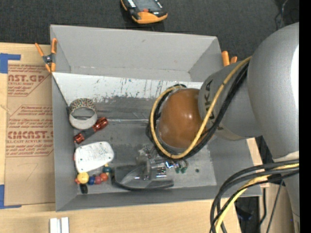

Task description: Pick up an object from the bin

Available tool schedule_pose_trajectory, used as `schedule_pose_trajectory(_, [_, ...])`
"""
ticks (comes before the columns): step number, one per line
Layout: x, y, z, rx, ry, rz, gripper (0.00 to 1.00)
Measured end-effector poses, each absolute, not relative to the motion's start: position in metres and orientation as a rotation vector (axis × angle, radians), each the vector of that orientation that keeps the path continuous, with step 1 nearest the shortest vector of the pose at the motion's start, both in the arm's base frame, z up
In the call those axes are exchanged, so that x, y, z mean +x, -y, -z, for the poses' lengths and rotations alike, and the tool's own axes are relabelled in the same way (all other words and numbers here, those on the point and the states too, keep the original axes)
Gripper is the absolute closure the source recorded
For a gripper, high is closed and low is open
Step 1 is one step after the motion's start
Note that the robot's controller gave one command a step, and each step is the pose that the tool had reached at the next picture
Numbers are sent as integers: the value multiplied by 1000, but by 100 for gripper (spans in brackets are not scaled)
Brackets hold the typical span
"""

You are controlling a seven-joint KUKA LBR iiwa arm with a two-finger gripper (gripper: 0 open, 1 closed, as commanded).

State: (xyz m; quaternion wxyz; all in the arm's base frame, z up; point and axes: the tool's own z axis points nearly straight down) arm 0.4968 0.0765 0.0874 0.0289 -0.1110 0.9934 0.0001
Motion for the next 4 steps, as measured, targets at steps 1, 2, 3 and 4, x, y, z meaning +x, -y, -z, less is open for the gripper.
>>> schedule_pose_trajectory(1, [493,-75,-77,-370,-3061,3,100])
schedule_pose_trajectory(2, [495,-66,-87,-370,-3056,-5,100])
schedule_pose_trajectory(3, [495,-69,-86,-373,-3056,1,100])
schedule_pose_trajectory(4, [492,-69,-98,-369,-3054,-3,100])
